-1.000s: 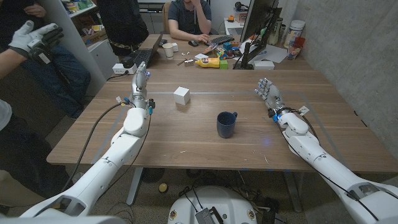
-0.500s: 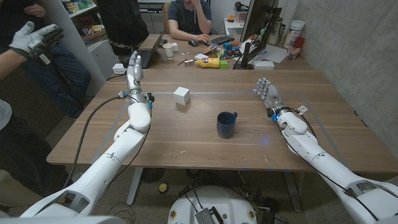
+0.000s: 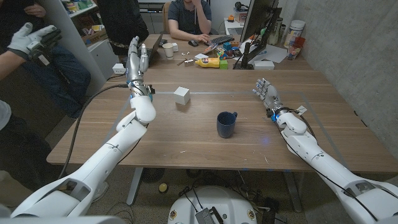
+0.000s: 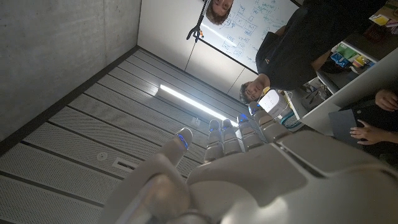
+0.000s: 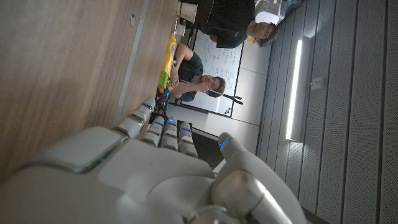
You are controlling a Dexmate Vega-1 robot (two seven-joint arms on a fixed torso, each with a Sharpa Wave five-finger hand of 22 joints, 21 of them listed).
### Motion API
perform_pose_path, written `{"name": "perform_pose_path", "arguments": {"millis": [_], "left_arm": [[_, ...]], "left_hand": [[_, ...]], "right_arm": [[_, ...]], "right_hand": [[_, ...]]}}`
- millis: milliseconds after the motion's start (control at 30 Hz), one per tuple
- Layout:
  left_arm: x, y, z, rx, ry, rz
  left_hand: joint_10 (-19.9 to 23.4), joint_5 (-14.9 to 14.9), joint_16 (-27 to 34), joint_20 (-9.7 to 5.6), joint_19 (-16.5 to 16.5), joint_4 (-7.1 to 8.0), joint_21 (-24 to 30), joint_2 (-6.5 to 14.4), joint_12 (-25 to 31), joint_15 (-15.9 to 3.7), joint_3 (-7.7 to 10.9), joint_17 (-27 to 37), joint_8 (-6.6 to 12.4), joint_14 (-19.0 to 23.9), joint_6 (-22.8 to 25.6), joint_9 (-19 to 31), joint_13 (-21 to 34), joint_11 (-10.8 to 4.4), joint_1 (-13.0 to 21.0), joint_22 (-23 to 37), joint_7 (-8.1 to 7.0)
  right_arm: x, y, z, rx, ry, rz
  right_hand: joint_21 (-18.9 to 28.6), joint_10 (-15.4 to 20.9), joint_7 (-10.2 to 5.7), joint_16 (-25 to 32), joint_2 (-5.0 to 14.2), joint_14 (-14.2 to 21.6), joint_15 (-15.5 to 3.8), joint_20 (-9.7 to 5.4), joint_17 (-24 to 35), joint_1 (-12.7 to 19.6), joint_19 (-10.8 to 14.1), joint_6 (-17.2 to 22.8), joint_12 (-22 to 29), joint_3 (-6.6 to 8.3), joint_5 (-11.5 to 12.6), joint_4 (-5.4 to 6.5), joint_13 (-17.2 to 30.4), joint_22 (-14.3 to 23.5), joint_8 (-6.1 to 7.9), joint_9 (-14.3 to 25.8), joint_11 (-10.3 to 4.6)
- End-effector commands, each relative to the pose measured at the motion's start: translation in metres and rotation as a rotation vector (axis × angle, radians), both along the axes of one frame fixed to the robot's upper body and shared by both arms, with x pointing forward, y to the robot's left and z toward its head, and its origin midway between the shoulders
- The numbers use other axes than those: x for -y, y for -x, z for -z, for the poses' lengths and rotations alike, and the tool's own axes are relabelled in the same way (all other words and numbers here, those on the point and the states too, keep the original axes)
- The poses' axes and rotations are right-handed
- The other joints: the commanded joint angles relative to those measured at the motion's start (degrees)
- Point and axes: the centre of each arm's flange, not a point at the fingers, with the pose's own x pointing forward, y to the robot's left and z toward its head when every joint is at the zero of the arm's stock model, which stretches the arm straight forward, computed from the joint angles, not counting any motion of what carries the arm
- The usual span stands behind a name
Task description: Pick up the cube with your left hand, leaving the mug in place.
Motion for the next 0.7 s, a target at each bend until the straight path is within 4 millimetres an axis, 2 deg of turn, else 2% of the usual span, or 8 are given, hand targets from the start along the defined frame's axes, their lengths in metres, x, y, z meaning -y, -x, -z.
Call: {"name": "perform_pose_path", "arguments": {"millis": [33,100,167,300,433,500,600,700], "left_arm": [[0.015,0.007,-0.023,0.087,-0.131,-0.188],[0.018,0.010,-0.026,0.106,-0.156,-0.221],[0.022,0.013,-0.029,0.121,-0.181,-0.256],[0.027,0.016,-0.036,0.120,-0.225,-0.270],[0.033,0.016,-0.044,0.122,-0.272,-0.274],[0.036,0.016,-0.048,0.130,-0.297,-0.296],[0.042,0.016,-0.054,0.129,-0.331,-0.308],[0.048,0.016,-0.059,0.095,-0.365,-0.321]], "left_hand": [[0.47,-0.10,0.40,-0.09,0.73,-0.31,0.60,4.40,0.53,-0.38,0.28,0.22,0.56,0.42,0.70,0.30,0.15,-0.08,0.86,0.15,-0.14],[0.41,-0.31,0.31,2.23,1.36,-0.47,0.72,4.28,0.29,-0.99,0.33,0.41,0.11,0.20,0.34,0.36,0.21,-0.46,1.75,0.17,-2.14],[0.00,-0.55,0.26,6.33,0.60,-0.27,0.29,4.03,-0.06,-1.57,-0.15,0.65,-0.18,-0.39,0.30,0.48,0.31,-1.01,2.57,0.22,-6.91],[-0.66,-0.62,0.09,7.90,0.51,-0.15,0.20,3.78,-0.31,-1.59,-0.85,0.75,-0.23,-1.31,0.49,0.59,0.40,-1.38,2.74,0.24,-8.90],[-0.63,-0.28,0.38,2.18,1.06,0.62,0.28,4.46,-0.22,-2.05,-1.17,0.87,-0.38,-1.51,0.39,0.64,0.50,-2.20,3.56,0.23,-5.97],[-0.59,-0.22,0.42,0.62,0.79,0.82,0.16,4.63,-0.20,-2.20,-1.08,0.88,-0.33,-1.51,0.61,0.63,0.51,-2.53,3.85,0.22,-5.18],[-0.58,-0.26,0.44,0.83,-0.76,1.05,-0.40,4.50,-0.19,-2.28,-1.26,0.96,-0.29,-1.66,0.90,0.60,0.51,-2.50,4.01,0.24,-6.18],[-0.79,-0.28,0.44,4.20,-2.52,1.34,-0.72,4.45,-0.25,-2.32,-1.55,0.99,-0.54,-2.05,0.61,0.56,0.52,-2.98,4.43,0.31,-10.21]], "right_arm": [[-0.005,0.001,0.003,0.000,0.017,-0.013],[-0.004,0.001,0.002,0.000,0.019,-0.012],[-0.004,0.001,0.001,0.002,0.020,-0.013],[-0.004,0.001,0.001,0.005,0.020,-0.017],[-0.004,0.000,0.002,0.004,0.015,-0.020],[-0.004,0.000,0.002,0.004,0.012,-0.023],[-0.003,0.000,0.003,0.003,0.009,-0.026],[-0.002,0.000,0.004,0.004,0.004,-0.026]], "right_hand": [[0.36,0.41,0.17,0.20,2.78,0.07,-0.59,-2.53,0.21,-0.39,0.50,0.33,0.23,0.62,0.34,0.02,0.07,0.25,0.28,0.34,0.21],[0.36,0.40,0.18,0.20,2.78,0.07,-0.64,-2.55,0.22,-0.41,0.51,0.33,0.23,0.62,0.34,0.02,0.07,0.26,0.28,0.34,0.14],[0.37,0.37,0.18,0.20,2.79,0.07,-0.68,-2.58,0.21,-0.42,0.52,0.36,0.22,0.64,0.34,0.02,0.07,0.26,0.30,0.34,0.09],[0.36,0.39,0.16,0.20,2.79,0.08,-0.69,-2.62,0.21,-0.43,0.50,0.36,0.23,0.66,0.35,0.01,0.07,0.26,0.30,0.34,0.02],[0.37,0.51,0.22,0.22,2.84,0.15,-0.62,-2.60,0.20,-0.42,0.54,0.40,0.27,0.72,0.36,-0.02,0.07,0.26,0.31,0.34,0.06],[0.37,0.51,0.20,0.23,2.86,0.20,-0.62,-2.68,0.19,-0.41,0.54,0.44,0.27,0.75,0.36,-0.03,0.07,0.26,0.33,0.34,0.07],[0.37,0.53,0.18,0.22,2.86,0.20,-0.61,-2.66,0.19,-0.41,0.55,0.46,0.28,0.76,0.37,-0.04,0.07,0.26,0.34,0.34,0.10],[0.38,0.59,0.23,0.24,2.86,0.24,-0.58,-2.57,0.19,-0.42,0.56,0.50,0.30,0.78,0.37,-0.05,0.07,0.26,0.35,0.34,0.17]]}}
